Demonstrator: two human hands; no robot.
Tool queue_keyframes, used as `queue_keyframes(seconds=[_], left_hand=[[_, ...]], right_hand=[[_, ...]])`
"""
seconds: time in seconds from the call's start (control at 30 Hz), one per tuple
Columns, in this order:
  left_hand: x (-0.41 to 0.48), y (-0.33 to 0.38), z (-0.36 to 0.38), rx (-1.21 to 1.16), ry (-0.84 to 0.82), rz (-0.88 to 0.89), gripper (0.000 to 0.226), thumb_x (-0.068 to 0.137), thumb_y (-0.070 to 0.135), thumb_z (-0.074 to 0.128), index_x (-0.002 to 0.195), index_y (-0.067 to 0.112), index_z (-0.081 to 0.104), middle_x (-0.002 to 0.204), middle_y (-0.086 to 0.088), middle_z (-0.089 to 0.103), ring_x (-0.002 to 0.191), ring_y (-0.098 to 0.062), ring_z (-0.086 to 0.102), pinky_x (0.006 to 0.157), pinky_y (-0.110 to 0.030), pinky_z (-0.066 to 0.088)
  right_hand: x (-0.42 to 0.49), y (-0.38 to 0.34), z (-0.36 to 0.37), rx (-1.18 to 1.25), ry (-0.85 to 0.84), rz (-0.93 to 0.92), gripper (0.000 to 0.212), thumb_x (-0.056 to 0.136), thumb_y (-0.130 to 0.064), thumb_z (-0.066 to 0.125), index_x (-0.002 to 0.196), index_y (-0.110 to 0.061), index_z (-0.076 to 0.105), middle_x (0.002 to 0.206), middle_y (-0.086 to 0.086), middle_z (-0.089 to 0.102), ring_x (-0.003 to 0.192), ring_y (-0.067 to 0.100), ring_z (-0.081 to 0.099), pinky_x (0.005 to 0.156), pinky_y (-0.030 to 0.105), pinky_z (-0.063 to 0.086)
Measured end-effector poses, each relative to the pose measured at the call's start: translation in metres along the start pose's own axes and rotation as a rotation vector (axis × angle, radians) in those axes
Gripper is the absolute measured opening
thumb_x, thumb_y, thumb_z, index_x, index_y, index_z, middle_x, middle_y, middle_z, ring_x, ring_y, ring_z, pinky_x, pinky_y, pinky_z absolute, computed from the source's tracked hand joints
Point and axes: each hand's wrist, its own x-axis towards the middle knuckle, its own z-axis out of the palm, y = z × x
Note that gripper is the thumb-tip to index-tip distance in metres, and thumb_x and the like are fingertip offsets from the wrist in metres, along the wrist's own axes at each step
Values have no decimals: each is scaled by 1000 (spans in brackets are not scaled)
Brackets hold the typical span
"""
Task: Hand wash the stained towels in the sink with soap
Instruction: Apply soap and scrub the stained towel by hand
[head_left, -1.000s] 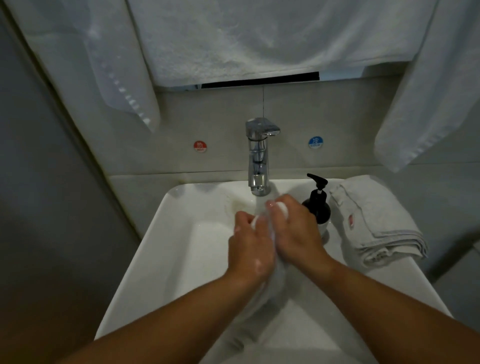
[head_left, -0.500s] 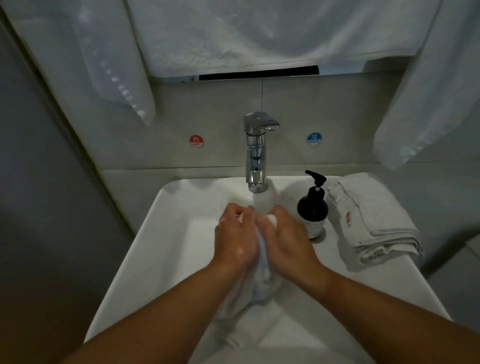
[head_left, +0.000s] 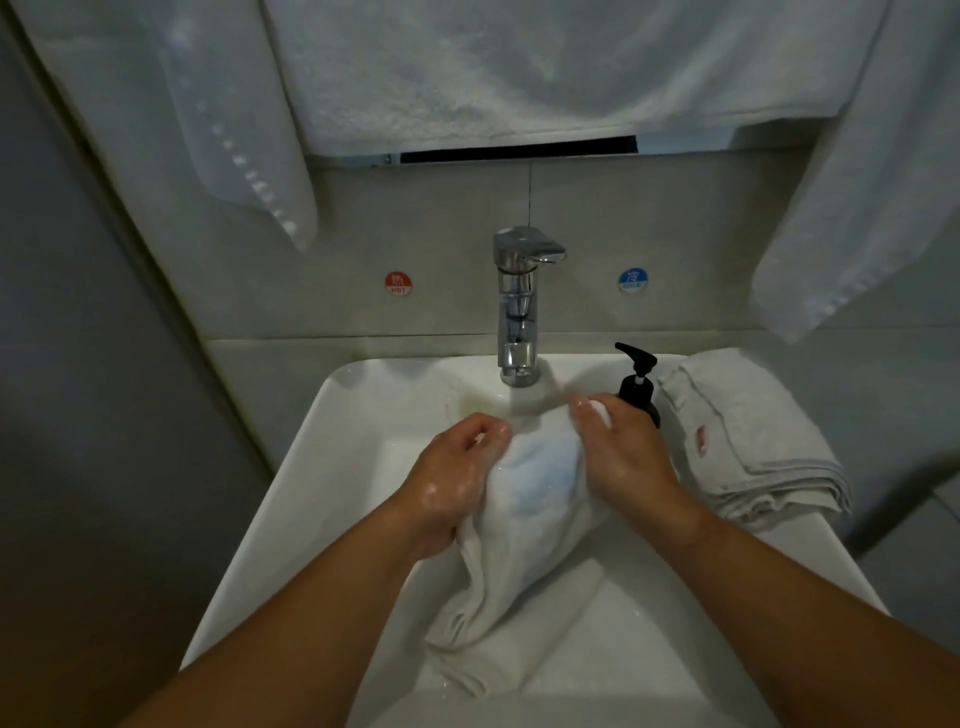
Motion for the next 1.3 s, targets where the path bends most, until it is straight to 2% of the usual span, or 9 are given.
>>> queue_keyframes(seconds=[0.07, 0.17, 0.3, 0.47, 0.67, 0.8, 1.0, 1.17, 1.3], left_hand=[[0, 1, 2, 4, -1, 39, 22, 103, 39, 55, 89, 27, 67, 93, 1, 72, 86, -19, 69, 77, -36, 57], [2, -2, 9, 78, 192, 107, 26, 105, 40, 49, 90, 24, 64, 95, -3, 71, 90, -21, 68, 85, -39, 56], [6, -7, 15, 225, 434, 98, 32, 105, 44, 41, 96, 23, 63, 99, -5, 70, 93, -26, 66, 89, -45, 54], [-11, -9, 38, 373, 339, 213, 23, 106, 41, 42, 102, 25, 58, 98, 0, 68, 91, -21, 63, 81, -33, 50], [11, -18, 23, 154, 466, 26, 38, 84, 61, 48, 88, 29, 66, 94, -6, 73, 93, -32, 68, 89, -48, 55], [-13, -8, 39, 329, 326, 105, 26, 106, 44, 39, 104, 25, 57, 100, -2, 67, 92, -21, 64, 82, -34, 51], [5, -19, 31, 210, 343, -2, 28, 92, 51, 42, 91, 31, 62, 98, -5, 70, 93, -29, 67, 92, -49, 55], [-17, -2, 42, 322, 286, 130, 25, 107, 41, 39, 112, 20, 53, 103, -2, 65, 95, -21, 62, 86, -36, 51], [2, -8, 32, 138, 354, -41, 26, 95, 49, 49, 104, 26, 59, 104, -8, 69, 95, -30, 67, 92, -49, 56]], right_hand=[[-2, -4, 1, 17, 22, 19, 30, 103, -50, 47, 97, -27, 66, 97, -4, 68, 98, 23, 64, 94, 45, 50], [-19, -19, 6, 37, -21, -17, 28, 104, -45, 46, 97, -24, 64, 89, -9, 65, 88, 14, 63, 75, 27, 46], [-51, -35, 22, -60, -78, -264, 25, 99, -49, 52, 91, -25, 56, 77, -12, 60, 71, -1, 59, 58, 14, 38], [-24, -37, 8, -18, 19, -167, 8, 104, -36, 51, 99, -34, 57, 78, -15, 59, 73, -3, 57, 58, 5, 37], [-58, -32, 32, -152, -147, -431, 12, 103, -34, 52, 97, -24, 56, 86, -5, 61, 78, 11, 56, 68, 23, 41], [-17, -22, 22, -73, 11, -192, 19, 104, -33, 49, 94, -22, 61, 81, -4, 63, 79, 17, 61, 65, 27, 40], [-54, -22, 32, -136, -123, -432, 18, 103, -35, 50, 91, -23, 56, 83, -5, 59, 77, 9, 54, 67, 15, 38], [-15, -17, 18, -40, 42, -144, 20, 105, -33, 48, 92, -22, 58, 77, -7, 60, 80, 17, 62, 67, 29, 38], [-54, -28, 28, -107, -107, -384, 15, 103, -30, 53, 91, -22, 54, 81, -7, 57, 75, 3, 52, 65, 16, 36]])
